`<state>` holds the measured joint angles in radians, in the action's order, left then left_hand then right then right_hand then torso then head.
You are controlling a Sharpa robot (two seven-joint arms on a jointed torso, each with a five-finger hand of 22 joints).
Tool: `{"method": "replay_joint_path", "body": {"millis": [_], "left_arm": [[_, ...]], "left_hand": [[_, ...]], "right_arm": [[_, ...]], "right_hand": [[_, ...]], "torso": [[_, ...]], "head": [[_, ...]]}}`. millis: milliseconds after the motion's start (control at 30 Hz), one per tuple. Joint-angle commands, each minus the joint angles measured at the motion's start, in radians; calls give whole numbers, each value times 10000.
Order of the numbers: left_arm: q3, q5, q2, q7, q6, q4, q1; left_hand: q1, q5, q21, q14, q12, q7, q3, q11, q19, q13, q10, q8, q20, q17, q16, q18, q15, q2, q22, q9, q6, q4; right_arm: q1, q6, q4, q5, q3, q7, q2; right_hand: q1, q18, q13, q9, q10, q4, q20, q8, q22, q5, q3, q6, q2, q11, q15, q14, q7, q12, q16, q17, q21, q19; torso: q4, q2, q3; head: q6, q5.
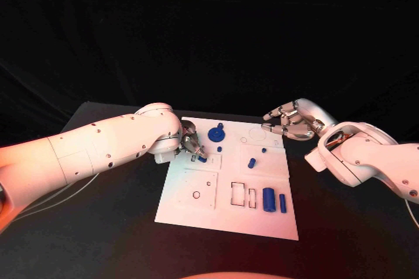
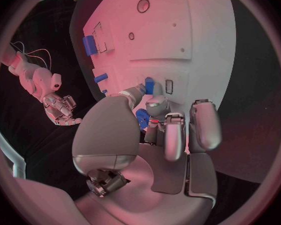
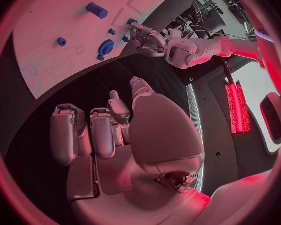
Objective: Assemble the parts on the task board
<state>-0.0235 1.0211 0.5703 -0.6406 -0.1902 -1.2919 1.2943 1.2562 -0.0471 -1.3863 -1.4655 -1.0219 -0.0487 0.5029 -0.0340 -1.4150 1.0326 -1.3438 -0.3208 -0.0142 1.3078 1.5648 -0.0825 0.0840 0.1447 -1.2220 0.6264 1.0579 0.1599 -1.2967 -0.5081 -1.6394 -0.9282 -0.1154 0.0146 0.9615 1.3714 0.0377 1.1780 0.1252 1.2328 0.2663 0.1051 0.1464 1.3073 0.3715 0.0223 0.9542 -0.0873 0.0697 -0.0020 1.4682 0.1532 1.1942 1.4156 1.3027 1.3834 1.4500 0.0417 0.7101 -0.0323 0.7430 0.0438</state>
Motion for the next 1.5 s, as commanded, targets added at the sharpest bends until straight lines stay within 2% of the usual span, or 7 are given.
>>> {"method": "replay_joint_path", "body": {"millis": [33,400,1033,1500], "left_arm": [[-9,102,-34,-120,-350,-17,-13],[-9,204,-166,-211,-385,59,-13],[-11,332,-386,-356,-546,211,-12],[-18,469,-452,-473,-489,291,-13]], "left_hand": [[-94,-49,-38,-1053,-40,142,94,-17,-19,10,-64,-88,9,2630,60,107,72,-16,-20,56,199,-34],[-585,-47,-85,-1053,-229,199,172,-66,-61,176,-220,-224,25,2630,60,122,111,-21,-106,231,321,80],[-958,-46,-122,-1053,-291,229,138,-92,-94,228,-294,-312,36,2630,60,134,135,-20,-171,357,380,167],[-1557,-40,-171,-1053,-430,243,-307,-102,-139,355,-400,-434,45,2630,60,150,144,87,-261,518,473,390]], "right_arm": [[9,132,-2,-40,1,17,-6],[14,128,4,-40,1,18,-17],[27,137,3,-40,1,23,-22],[32,130,-10,-30,1,33,-11]], "right_hand": [[-18,133,-3,-9,5,5,-61,67,1270,50,-51,-68,79,-33,-70,410,-24,-27,-59,2,-40,-37],[-18,133,-3,-9,5,5,-61,67,1270,50,-51,-68,79,-33,-70,410,-24,-27,-59,2,-40,-37],[-18,133,-3,-9,5,5,-61,67,1270,50,-51,-68,79,-33,-70,410,-24,-27,-59,2,-40,-37],[-20,142,-29,-10,-15,6,-62,75,1245,58,-55,-69,80,-33,-71,402,-24,-49,-86,-37,-79,-58]], "torso": [[6,7,3],[0,7,5],[5,4,4],[13,6,-1]], "head": [[-3,-6],[20,8],[49,-34],[51,-76]]}}
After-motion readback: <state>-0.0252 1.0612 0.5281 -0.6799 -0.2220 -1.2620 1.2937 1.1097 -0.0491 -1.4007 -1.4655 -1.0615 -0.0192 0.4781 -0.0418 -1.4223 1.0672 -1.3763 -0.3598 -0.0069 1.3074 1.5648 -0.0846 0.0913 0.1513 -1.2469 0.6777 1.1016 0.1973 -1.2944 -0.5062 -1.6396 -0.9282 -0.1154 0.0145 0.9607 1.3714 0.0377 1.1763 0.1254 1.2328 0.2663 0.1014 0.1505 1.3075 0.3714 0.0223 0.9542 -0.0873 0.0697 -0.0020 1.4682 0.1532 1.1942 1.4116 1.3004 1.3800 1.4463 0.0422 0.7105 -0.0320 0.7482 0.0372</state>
